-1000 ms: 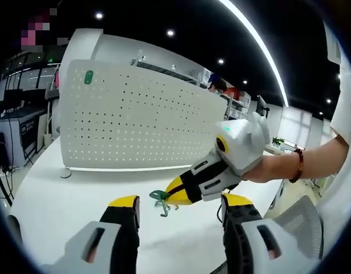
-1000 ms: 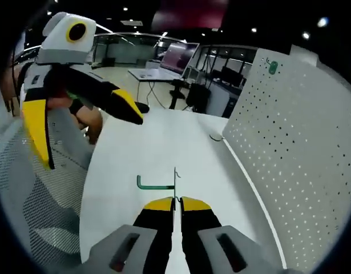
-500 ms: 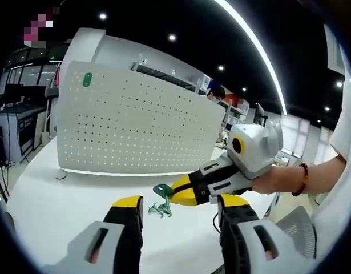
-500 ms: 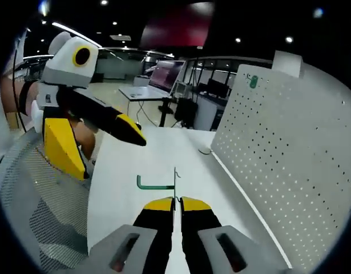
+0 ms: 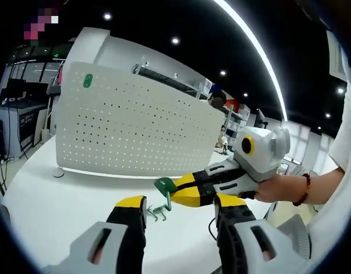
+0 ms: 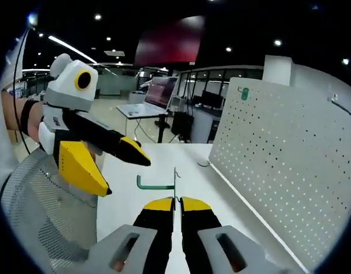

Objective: Insert the hook assembly into the mounting plate slot until the hook locks in place.

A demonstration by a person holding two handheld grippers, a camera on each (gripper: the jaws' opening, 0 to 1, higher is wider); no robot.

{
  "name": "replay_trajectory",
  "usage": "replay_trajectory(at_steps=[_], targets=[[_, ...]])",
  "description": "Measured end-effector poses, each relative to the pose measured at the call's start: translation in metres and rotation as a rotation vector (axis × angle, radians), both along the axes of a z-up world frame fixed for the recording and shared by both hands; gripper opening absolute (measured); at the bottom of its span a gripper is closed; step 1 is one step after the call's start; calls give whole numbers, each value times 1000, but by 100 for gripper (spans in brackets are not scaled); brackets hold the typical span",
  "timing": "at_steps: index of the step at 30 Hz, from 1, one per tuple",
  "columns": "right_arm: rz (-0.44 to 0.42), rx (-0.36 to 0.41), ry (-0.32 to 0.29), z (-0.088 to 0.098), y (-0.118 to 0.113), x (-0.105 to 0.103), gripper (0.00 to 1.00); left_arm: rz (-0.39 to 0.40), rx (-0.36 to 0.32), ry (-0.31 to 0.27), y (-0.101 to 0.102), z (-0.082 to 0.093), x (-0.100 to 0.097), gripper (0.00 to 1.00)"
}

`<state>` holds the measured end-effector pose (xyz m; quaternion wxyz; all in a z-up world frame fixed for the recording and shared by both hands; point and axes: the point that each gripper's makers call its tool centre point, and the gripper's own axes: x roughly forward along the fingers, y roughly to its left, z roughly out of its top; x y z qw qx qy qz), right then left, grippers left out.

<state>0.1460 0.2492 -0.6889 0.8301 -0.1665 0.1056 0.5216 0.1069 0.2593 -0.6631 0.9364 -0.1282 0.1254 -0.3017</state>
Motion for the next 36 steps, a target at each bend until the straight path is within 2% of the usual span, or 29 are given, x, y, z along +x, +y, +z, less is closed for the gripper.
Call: replay_trajectory(at_steps=[8,10,18,20,21,25,29,36], targets=[[1,69,25,11,4,-7,3,24,-32,-12,1,7,2,44],[1,101,48,16,4,-9,3,26,-40,-17,2,7,2,40],[-18,154,67,24,4,-11,3,45,-88,-38,2,15,4,27],[-14,178,75,29,5,-12,3,43,-101,-28,1,14,4,23],[-20,214,95,34,6,-13,3,42,-113,-32,1,15,4,22],[-23,224,84,38,7,-13,3,48,-136,-34,2,18,4,20],[-22,243,100,39,8,-14,3,61,-142,-30,3,17,5,14],[-28,229,108,34,9,-18,3,82,-181,-38,4,21,7,10]])
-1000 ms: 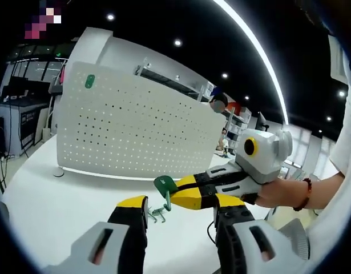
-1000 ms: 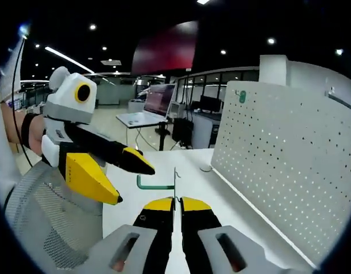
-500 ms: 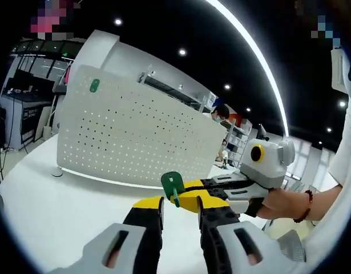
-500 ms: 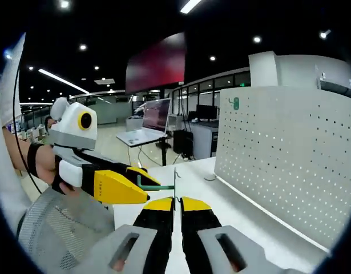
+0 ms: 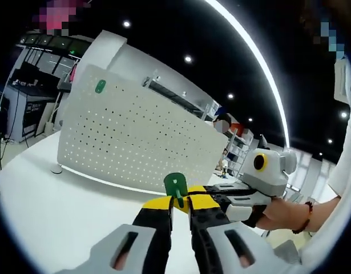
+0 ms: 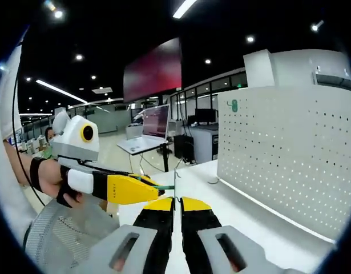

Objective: Insert the hook assembly into the mounting plate slot until the hook locks in place.

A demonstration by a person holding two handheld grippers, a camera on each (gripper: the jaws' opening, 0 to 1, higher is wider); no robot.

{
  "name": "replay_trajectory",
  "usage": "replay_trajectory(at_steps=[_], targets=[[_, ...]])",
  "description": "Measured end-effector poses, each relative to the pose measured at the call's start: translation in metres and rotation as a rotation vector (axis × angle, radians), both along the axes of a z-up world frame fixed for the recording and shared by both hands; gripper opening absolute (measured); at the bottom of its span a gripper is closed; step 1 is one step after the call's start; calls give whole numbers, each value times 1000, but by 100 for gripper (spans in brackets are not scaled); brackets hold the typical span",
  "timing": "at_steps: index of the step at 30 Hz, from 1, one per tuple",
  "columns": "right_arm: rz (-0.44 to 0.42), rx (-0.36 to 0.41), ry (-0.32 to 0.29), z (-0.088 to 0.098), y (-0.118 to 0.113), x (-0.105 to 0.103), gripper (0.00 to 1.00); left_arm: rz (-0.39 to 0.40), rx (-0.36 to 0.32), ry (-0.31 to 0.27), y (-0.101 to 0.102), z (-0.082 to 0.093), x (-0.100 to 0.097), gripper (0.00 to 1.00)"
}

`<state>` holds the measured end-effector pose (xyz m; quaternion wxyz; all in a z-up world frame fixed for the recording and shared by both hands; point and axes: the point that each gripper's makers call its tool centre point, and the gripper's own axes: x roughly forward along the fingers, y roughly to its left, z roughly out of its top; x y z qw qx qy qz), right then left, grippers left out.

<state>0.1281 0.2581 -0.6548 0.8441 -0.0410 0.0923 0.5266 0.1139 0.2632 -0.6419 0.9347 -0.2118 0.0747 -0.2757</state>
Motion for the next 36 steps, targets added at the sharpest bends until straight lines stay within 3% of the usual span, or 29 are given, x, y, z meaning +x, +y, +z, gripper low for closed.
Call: replay_trajectory(at_steps=[11,29,36], targets=[[-2,3,16,-3,1,-3,3,17,14,-1,1,-2,1,4],[11,-29,-47,1,3,-4,9,46,49,-24,8,3,2,2],[-17,-21,-53,7,-8,-3,12,58,60,-43,9,10,4,2]])
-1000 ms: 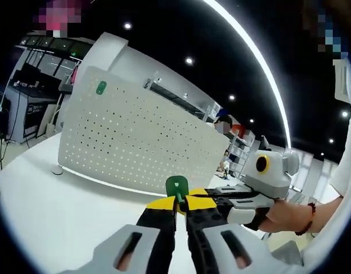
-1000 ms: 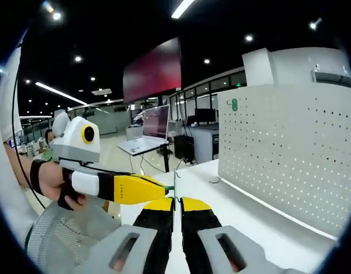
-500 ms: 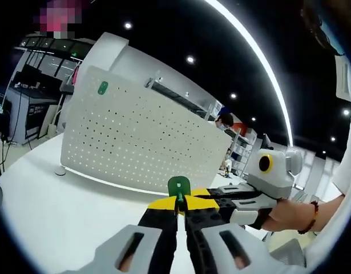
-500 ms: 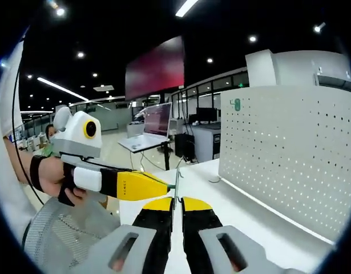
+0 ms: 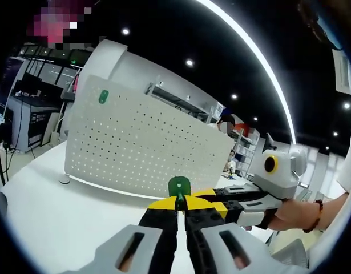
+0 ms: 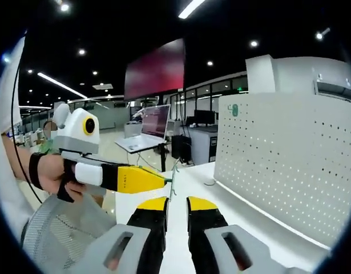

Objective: Insert the hook assembly into the mounting plate slot until the hook locks in place.

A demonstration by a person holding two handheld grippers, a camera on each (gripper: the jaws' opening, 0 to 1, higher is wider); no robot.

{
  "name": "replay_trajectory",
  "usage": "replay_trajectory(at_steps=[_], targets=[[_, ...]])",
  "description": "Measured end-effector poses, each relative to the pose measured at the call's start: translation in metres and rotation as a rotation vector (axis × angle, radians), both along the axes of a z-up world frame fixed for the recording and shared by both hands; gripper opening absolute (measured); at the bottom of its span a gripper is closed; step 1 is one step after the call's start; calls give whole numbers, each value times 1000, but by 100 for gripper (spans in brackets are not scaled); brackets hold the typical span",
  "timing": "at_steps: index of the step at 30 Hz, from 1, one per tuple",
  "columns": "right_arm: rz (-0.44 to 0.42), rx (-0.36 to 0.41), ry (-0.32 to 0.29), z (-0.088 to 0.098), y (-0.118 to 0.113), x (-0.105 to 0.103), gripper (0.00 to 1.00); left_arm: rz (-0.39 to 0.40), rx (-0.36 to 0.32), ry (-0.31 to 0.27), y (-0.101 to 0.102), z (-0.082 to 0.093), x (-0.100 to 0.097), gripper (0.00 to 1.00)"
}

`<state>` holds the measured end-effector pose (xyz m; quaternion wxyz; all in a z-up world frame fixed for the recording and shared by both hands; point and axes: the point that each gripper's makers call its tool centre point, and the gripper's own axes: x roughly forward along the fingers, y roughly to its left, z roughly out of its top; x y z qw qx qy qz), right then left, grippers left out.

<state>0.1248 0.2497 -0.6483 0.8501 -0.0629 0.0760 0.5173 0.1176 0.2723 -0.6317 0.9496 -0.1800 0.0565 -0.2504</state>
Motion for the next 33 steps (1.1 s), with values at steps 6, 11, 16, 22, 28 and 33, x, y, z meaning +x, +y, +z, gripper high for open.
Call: replay_trajectory(at_steps=[6,11,16,22,28,33], targets=[[-26,-15,-1,-4,-11,-2,14,25,9,-15,3,5,5,2],[-63,-18,-2,-5,-23,0,23,40,21,-28,2,10,9,2],[-98,-19,-4,-5,-34,1,33,74,34,-59,9,17,15,2],[-132,-30,17,-11,-46,-4,39,73,28,-78,11,27,21,2],[-183,-34,-8,-11,-59,-5,48,112,63,-82,20,32,29,2],[-230,-18,-22,-8,-68,-4,61,135,114,-97,25,38,35,2]])
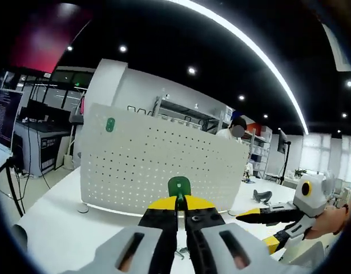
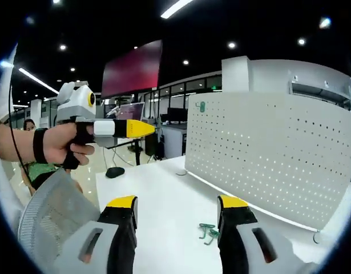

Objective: Insert the hook assembly into the mounting plate slot until the hook locks in place.

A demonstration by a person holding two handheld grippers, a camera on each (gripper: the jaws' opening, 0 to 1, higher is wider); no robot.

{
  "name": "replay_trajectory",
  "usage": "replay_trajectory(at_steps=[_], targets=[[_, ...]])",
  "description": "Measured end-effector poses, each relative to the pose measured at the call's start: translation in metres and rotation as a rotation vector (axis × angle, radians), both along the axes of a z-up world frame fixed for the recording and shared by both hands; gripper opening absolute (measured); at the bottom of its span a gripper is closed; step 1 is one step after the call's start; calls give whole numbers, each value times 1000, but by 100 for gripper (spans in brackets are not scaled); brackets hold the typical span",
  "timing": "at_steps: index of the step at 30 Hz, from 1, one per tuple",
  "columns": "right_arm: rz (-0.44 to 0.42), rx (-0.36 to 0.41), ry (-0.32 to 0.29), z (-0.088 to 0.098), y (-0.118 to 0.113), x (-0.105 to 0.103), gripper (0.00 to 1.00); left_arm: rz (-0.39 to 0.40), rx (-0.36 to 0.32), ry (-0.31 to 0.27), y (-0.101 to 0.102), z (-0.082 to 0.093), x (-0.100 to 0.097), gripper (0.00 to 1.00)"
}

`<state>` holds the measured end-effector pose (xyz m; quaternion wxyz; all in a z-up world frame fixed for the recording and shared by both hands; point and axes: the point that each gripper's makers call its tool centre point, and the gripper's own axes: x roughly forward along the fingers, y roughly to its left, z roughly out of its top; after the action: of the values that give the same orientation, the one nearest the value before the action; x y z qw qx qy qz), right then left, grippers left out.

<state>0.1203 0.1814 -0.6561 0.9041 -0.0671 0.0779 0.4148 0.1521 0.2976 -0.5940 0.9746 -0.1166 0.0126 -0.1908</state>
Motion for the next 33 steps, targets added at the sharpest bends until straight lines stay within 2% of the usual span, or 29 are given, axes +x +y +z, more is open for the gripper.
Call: replay_trajectory(at_steps=[5,13,20,24,33], targets=[[-28,9,-4,3,-6,-1,65,15,21,-10,5,4,4,2],[-59,6,10,0,-16,-4,64,39,31,-28,12,11,11,2],[-87,17,16,-2,-26,-6,64,77,45,-53,23,23,28,2],[-116,28,0,1,-32,-4,69,89,64,-61,23,26,33,2],[-150,27,9,-1,-42,-1,79,114,95,-72,28,29,50,2]])
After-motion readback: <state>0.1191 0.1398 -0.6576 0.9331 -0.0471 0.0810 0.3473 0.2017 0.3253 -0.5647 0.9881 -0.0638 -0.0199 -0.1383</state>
